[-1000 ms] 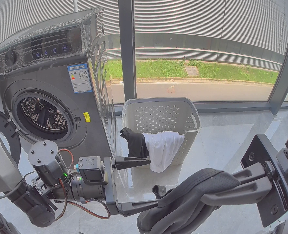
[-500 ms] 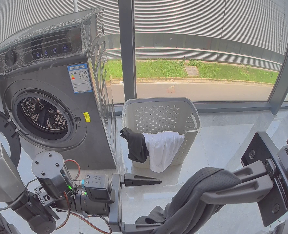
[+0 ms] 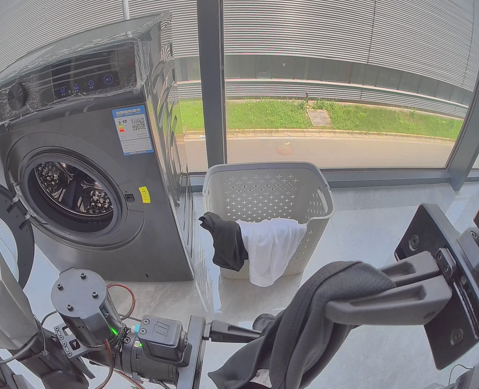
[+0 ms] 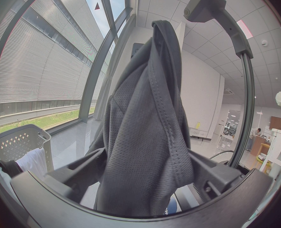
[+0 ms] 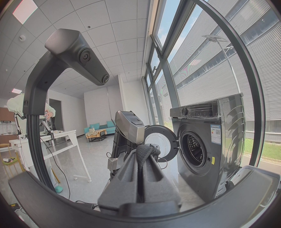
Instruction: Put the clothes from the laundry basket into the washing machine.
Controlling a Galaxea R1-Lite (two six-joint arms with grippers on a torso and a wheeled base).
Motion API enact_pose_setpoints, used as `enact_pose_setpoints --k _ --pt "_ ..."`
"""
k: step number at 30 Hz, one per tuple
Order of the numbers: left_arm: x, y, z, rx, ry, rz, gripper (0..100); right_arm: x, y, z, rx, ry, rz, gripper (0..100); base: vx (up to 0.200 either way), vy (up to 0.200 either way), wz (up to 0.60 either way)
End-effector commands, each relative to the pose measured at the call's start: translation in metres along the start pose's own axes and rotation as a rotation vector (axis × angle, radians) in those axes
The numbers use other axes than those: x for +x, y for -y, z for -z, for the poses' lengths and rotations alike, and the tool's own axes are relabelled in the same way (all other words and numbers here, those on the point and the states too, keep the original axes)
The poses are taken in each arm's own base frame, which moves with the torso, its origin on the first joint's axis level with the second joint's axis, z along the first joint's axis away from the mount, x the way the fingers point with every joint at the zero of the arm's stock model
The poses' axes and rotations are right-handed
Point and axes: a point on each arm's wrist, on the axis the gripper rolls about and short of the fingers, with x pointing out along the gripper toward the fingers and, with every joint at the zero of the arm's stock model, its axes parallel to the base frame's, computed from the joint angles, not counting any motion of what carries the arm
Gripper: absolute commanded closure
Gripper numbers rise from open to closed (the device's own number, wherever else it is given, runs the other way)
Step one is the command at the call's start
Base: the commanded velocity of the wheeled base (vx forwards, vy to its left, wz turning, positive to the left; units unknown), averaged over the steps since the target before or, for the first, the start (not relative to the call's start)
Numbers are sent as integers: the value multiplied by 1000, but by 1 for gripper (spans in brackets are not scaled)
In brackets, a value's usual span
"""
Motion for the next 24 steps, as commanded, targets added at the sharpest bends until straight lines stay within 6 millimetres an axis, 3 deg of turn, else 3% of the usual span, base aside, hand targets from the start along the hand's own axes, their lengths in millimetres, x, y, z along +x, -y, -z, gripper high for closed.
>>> enact_pose_setpoints --k 1,12,19,24 --pt "2 0 2 -2 -5 1 100 3 2 0 1 -1 -1 100 0 0 0" --pt "-3 -4 -3 13 12 -56 100 2 4 3 11 -11 18 100 0 0 0" --pt "-19 -8 -27 84 87 -142 100 -28 45 17 30 -57 334 100 0 0 0" --pt "-34 -16 -39 128 123 -218 100 -45 60 17 22 -61 441 100 0 0 0"
